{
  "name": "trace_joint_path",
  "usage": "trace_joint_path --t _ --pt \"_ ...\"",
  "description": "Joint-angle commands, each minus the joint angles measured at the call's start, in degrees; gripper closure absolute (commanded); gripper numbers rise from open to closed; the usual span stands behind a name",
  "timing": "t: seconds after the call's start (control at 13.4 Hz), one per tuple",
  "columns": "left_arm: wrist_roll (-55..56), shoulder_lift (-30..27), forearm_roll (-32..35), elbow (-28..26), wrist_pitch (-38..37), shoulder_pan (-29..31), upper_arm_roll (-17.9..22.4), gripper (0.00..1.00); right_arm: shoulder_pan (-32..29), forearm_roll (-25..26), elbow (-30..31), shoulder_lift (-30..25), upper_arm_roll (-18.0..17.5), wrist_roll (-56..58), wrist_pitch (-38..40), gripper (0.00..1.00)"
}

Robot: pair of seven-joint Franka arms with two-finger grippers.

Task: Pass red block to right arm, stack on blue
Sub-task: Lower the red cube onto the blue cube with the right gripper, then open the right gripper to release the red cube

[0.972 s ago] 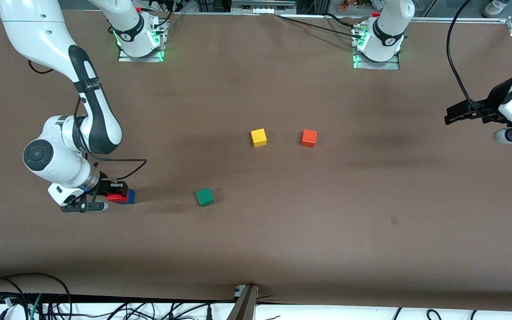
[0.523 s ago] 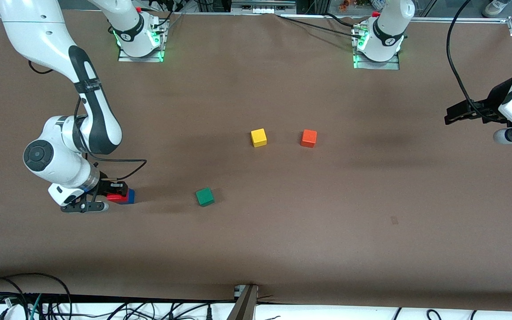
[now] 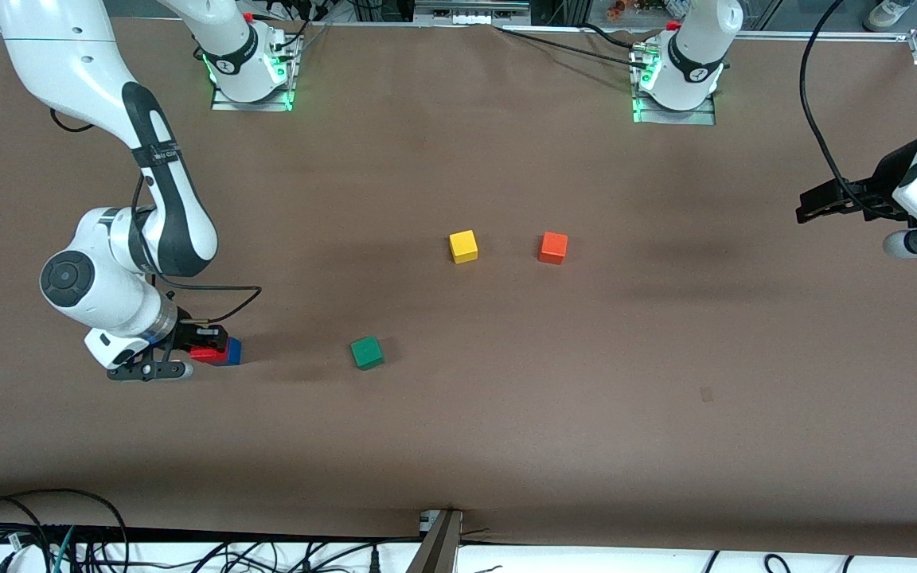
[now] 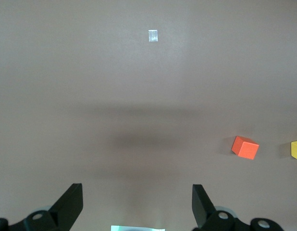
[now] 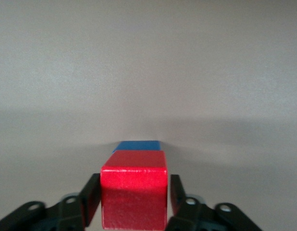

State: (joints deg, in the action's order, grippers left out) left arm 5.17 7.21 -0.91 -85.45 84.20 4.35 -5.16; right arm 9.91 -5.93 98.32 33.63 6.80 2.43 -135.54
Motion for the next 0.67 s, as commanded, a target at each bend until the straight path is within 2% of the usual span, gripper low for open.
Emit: trace_joint_path --t 0.0,0.3,0.6 --pt "0.28 0.52 -1.11 1.25 -0.27 0.31 -0.02 0.00 0.20 1.01 -2.78 1.00 0.32 -0.94 1.15 0.00" --pt "0.28 0.52 -1.20 1.25 -0.26 0.31 -0.02 0.00 -0.06 0.92 -4.10 0.30 0.32 -0.67 3.87 0.00" --pt "0.28 0.52 -1.20 1.25 -0.26 0.31 -0.02 0.00 -0.68 0.39 -4.81 -3.38 0.32 -0.32 5.01 0.00"
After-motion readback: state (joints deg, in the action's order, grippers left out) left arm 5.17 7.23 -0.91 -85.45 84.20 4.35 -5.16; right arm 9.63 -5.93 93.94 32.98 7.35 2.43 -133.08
